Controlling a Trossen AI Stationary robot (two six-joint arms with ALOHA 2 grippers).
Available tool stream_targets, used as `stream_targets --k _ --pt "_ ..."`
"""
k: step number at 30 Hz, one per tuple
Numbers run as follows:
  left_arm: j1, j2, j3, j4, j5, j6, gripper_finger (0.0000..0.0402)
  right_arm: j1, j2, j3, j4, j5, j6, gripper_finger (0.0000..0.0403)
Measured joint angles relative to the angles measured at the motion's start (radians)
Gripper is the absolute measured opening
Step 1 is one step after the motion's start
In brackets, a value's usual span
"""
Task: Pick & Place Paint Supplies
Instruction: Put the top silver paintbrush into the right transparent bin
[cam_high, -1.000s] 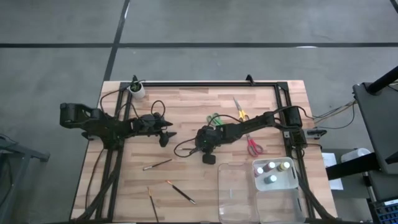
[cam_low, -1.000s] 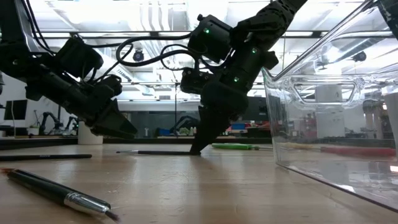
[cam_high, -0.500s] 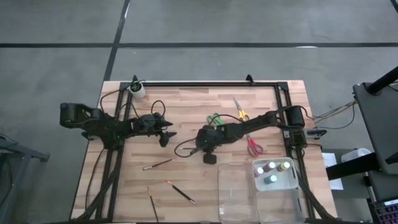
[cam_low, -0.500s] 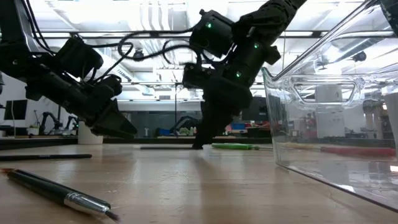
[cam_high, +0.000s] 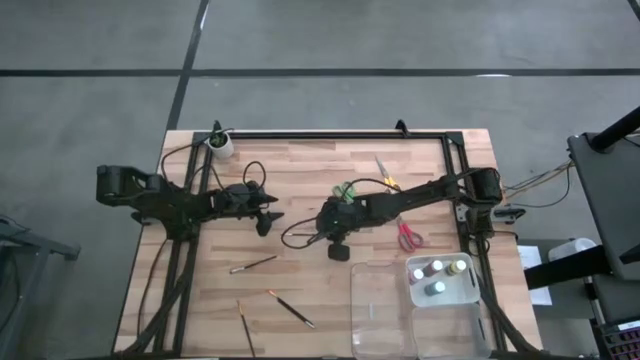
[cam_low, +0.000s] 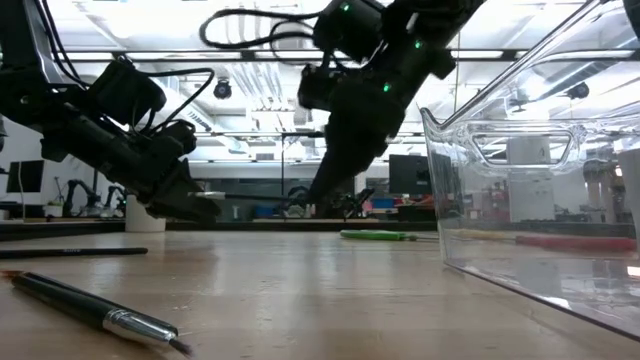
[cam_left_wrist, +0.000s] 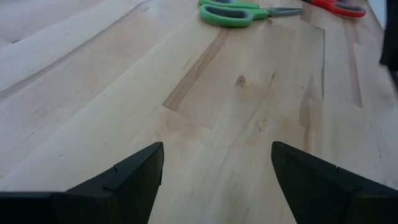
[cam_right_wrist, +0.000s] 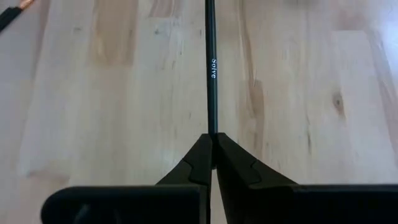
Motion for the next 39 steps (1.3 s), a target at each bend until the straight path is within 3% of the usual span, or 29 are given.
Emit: stream_targets --k 12,16,31,39 --pt "0.0 0.0 0.0 -0.021 0.0 0.0 0.0304 0.013 -0.173 -0.003 -0.191 -0.003 0.013 0.0008" --pt "0.0 0.0 0.0 -0.029 0.0 0.0 0.0304 0.044 -0.238 -0.006 -0.228 -0.006 0.094 0.0008" --pt "0.0 0.0 0.0 -0.037 0.0 -0.001 0.0304 0.247 -0.456 -0.011 -0.407 0.102 0.283 0.0008" --pt "0.0 0.0 0.0 -0.041 0.0 0.0 0.0303 0.394 -0.544 -0.011 -0.537 0.112 0.52 0.0008"
